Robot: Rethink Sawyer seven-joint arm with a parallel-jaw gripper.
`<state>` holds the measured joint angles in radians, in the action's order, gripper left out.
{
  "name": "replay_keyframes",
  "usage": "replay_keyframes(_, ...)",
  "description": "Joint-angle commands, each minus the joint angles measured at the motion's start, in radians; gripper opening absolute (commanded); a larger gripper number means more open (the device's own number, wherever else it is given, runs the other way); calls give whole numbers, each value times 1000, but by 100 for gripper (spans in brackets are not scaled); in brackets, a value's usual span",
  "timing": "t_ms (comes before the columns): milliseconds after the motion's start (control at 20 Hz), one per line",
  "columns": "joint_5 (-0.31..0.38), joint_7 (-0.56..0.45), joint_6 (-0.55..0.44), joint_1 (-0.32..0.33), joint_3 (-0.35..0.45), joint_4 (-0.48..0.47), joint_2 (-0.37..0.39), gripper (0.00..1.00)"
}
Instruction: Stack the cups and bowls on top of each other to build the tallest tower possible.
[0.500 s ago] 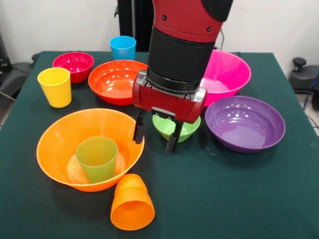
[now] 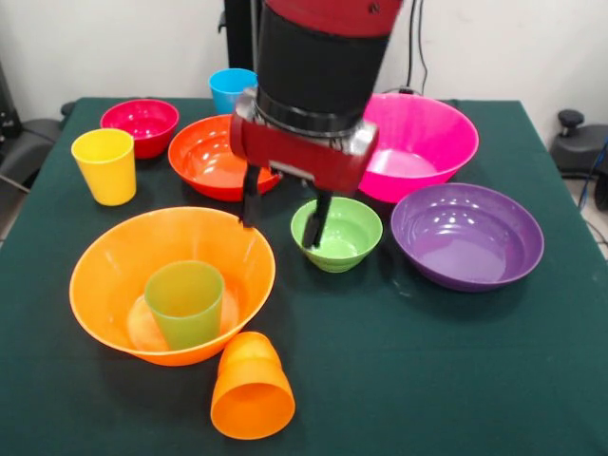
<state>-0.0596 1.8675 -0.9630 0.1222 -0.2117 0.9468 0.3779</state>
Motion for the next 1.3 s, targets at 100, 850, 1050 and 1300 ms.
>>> replay_keyframes(100, -3, 0, -286, 24, 109, -298, -116, 100)
replay_keyframes(850, -31, 33, -249, -12, 124, -590, -338, 100)
replay_keyframes(1050, -47, 29, -233, -18, 122, -673, -417, 100)
replay_keyframes(1300, -49, -14, -210, -20, 85, -722, -473, 100)
